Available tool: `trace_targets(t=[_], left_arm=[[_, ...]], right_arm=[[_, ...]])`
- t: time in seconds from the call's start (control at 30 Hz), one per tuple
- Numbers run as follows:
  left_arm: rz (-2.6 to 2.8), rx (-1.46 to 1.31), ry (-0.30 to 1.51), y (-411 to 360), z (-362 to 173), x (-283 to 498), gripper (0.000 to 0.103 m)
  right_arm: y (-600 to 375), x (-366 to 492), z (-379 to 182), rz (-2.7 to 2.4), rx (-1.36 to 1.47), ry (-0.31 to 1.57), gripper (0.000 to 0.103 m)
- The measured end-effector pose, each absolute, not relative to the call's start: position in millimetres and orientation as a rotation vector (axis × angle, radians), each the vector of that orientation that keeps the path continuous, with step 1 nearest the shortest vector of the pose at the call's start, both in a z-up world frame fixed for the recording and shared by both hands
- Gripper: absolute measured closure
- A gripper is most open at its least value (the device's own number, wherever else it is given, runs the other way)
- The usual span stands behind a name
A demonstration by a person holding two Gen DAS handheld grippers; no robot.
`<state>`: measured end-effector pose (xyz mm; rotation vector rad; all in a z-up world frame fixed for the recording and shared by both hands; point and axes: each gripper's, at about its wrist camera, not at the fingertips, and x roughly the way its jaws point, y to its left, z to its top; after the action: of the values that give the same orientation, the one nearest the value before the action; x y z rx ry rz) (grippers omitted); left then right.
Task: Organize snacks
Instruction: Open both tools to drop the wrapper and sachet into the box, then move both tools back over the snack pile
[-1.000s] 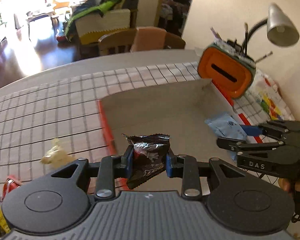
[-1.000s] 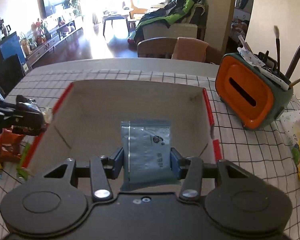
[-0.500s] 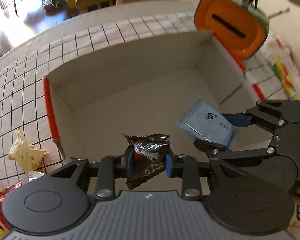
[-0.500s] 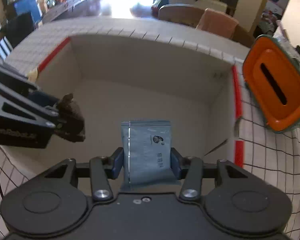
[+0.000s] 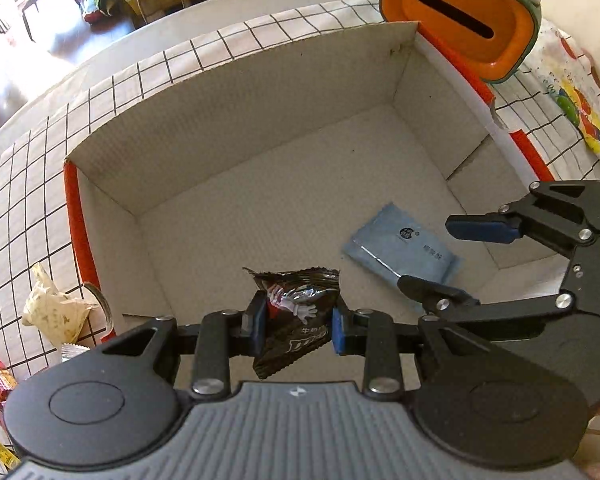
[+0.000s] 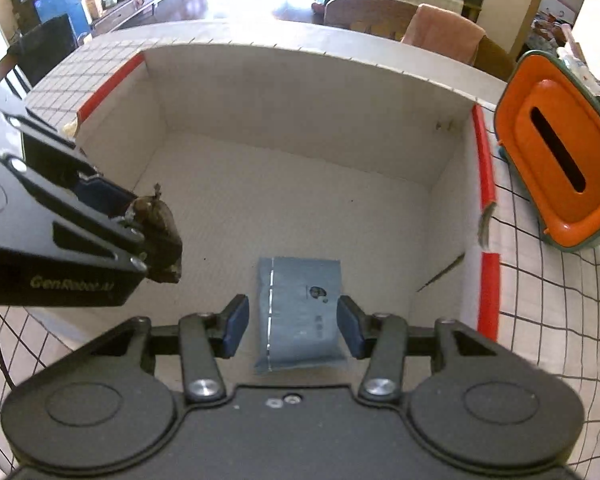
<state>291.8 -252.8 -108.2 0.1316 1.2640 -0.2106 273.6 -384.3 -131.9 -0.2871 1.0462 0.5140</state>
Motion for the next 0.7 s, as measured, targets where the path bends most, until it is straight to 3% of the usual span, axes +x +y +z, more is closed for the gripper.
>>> trace_targets(t=[0.03,0.1,0.17,0.23,0.6,0.7], left_arm=[[-0.210,0.130,1.261,-253.1,-107.1,291.8,0.073],[-0.207,0.116,1.251,-249.5,-104.2,288.9,0.072],[-0.197,0.097,1.236,-245.9,-100.4,285.2,0.062],[-0.191,0.067,1.205,-239.6,-93.2,279.9,0.045],[-0.176,-0.014,1.038,-205.3,-48.6,241.5,0.037],[-0.171,-0.030,0.984,-197.5,-38.3,231.1,0.030]], right_arm=[[-386.2,271.7,-129.6,0.513,-0.276,1.041,0.051],[-390.5,274.8,-125.6,0.503,-0.254,1.033,0.037],[-394.8,272.8,-120.2,0.505,-0.227,1.020,0.036],[-396.7,269.1,-114.7,0.501,-0.216,1.006,0.036],[-404.9,241.0,-73.9,0.518,-0.111,0.872,0.014],[-408.4,232.0,-63.2,0.523,-0.065,0.830,0.006]])
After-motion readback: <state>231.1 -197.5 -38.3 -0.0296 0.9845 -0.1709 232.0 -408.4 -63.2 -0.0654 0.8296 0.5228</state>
